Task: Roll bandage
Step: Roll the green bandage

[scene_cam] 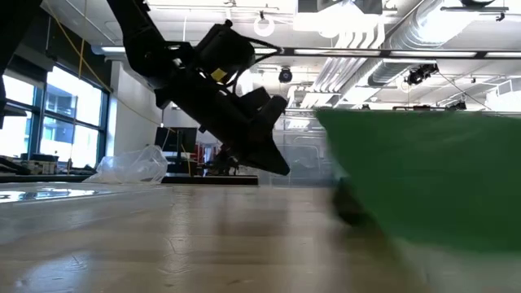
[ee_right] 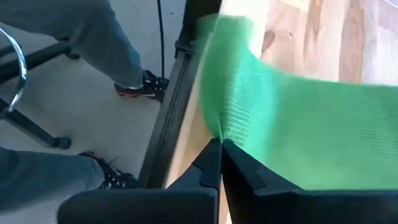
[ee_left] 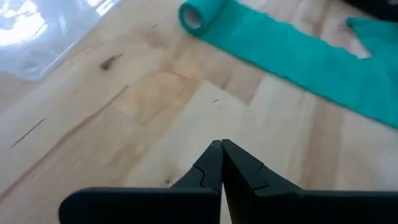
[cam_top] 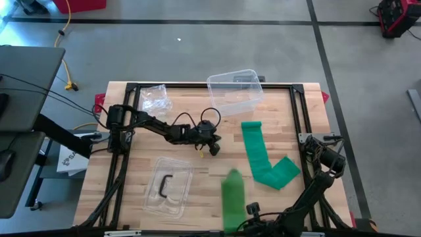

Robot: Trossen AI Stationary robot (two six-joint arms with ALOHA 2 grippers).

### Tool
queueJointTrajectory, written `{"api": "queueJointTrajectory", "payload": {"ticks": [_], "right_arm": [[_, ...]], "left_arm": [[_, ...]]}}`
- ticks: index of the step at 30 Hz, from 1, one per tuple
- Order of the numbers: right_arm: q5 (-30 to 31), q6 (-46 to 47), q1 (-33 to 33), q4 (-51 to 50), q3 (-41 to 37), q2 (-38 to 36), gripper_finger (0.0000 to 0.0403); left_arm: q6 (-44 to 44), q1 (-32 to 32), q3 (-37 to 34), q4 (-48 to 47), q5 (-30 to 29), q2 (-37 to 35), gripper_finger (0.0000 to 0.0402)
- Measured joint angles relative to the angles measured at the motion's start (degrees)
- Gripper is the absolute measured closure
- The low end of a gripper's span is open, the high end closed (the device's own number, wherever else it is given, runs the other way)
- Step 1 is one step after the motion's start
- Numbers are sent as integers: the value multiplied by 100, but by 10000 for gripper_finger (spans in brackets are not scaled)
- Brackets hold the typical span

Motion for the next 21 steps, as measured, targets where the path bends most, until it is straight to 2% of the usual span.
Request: {"api": "queueJointTrajectory", "payload": {"ticks": [11, 18, 21], "right_arm": [[87, -90, -207, -619, -4, -25, 403], [988, -58, -357, -1597, -9, -642, 403], [1312, -264, -473, -1760, -9, -1069, 403]], "left_arm": [[917, -463, 9, 12, -58, -436, 401], [1224, -1004, 13, -2, -231, -963, 401], [1495, -1320, 13, 0, -483, -1312, 401]]}}
